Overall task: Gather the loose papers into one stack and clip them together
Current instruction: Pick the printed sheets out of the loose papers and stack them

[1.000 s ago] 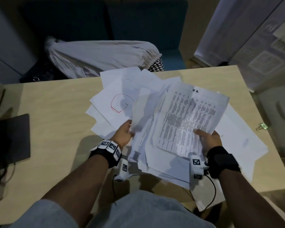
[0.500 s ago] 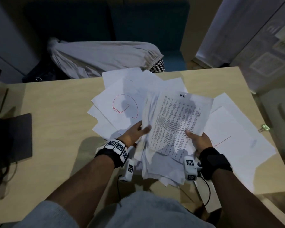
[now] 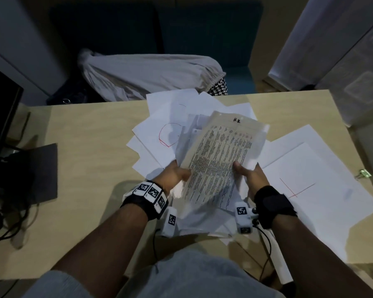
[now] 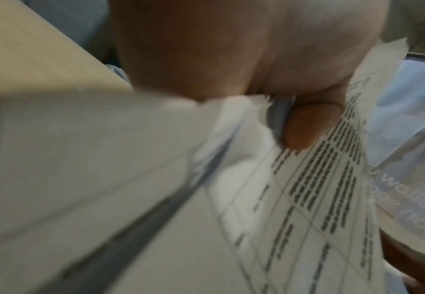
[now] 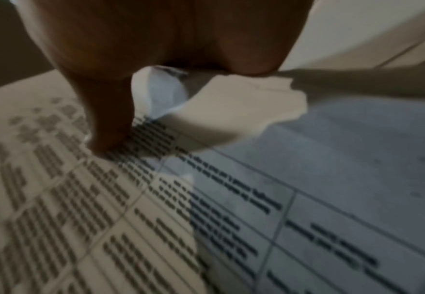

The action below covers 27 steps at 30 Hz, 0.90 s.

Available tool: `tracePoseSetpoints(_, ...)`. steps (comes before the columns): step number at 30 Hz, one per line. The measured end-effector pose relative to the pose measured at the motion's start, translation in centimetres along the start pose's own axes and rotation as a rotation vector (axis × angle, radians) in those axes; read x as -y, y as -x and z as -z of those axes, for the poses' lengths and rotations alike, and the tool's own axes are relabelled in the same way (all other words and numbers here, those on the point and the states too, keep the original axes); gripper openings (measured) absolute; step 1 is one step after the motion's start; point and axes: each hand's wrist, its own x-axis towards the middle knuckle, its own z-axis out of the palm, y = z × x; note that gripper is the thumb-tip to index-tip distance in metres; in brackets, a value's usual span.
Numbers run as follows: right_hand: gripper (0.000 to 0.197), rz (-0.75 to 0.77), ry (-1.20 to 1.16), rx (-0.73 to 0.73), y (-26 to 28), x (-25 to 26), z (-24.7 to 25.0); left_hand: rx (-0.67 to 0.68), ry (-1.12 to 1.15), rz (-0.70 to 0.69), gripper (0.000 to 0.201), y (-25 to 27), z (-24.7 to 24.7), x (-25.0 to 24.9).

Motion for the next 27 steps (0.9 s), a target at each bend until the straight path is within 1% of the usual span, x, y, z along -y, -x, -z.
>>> tracePoseSetpoints(2,0.057,0.03,0.061,-0.047,0.2,0.5,-0.4,-0.06,0.033,0.013,0.041,0.2,0.8,0.0)
tracePoseSetpoints(3,0.048,0.061,0.112,-0.077,0.4,0.9,-0.5,-0.081,0.058,-0.008,0.037,0.2,1.2,0.0)
tracePoseSetpoints(4,0.045,0.104,0.138,-0.089,0.6,1.5,-0.8,-0.091,0.08,-0.047,0.036,0.2,1.5,-0.1)
tracePoseSetpoints(6,0.046,0.179,0.151,-0.069,1.0,2.7,-1.3,-0.105,0.111,-0.158,0.047,0.3,2.0,-0.4)
tracePoseSetpoints(7,0.046,0.209,0.156,-0.045,1.1,3.3,-1.7,-0.138,0.115,-0.195,0.049,0.2,2.2,-0.5)
tracePoseSetpoints(8,0.047,0.246,0.169,-0.027,1.3,3.8,-2.2,-0.188,0.112,-0.229,0.045,0.2,2.3,-0.6)
tracePoseSetpoints(10,0.051,0.326,0.207,-0.038,1.4,4.7,-3.4,-0.313,0.103,-0.272,0.034,0.0,2.4,-0.8)
tracePoseSetpoints(12,0.048,0.406,0.258,-0.079,1.4,5.3,-4.7,-0.405,0.13,-0.284,0.033,-0.2,2.3,-0.9)
tracePoseSetpoints(15,0.038,0.501,0.315,-0.116,1.6,5.8,-6.2,-0.441,0.215,-0.277,0.033,-0.2,2.3,-1.0)
tracePoseSetpoints(17,0.034,0.488,0.327,-0.128,1.3,5.7,-6.5,-0.482,0.203,-0.268,0.03,-0.2,2.5,-0.9)
tracePoseSetpoints(19,0.032,0.428,0.357,-0.101,0.8,5.3,-6.6,-0.535,0.224,-0.259,0.03,-0.4,3.1,-0.6)
tracePoseSetpoints(20,0.04,0.372,0.416,-0.064,0.2,4.8,-6.4,-0.558,0.252,-0.254,0.03,-0.5,3.5,-0.3)
tracePoseSetpoints(22,0.073,0.287,0.593,0.036,-0.3,3.8,-6.0,-0.605,0.315,-0.228,0.027,-0.4,4.2,0.1)
tracePoseSetpoints(23,0.08,0.263,0.658,0.065,-0.3,3.5,-6.1,-0.619,0.333,-0.22,0.025,-0.3,4.6,0.3)
tracePoseSetpoints(24,0.077,0.262,0.681,0.061,-0.3,3.2,-6.2,-0.619,0.332,-0.223,0.024,0.0,4.9,0.5)
tracePoseSetpoints(26,0.063,0.298,0.683,0.033,-0.1,2.9,-7.0,-0.601,0.309,-0.246,0.024,0.2,5.5,0.9)
tracePoseSetpoints(27,0.055,0.313,0.669,0.024,0.3,3.1,-7.5,-0.595,0.305,-0.255,0.029,-0.1,5.7,1.4)
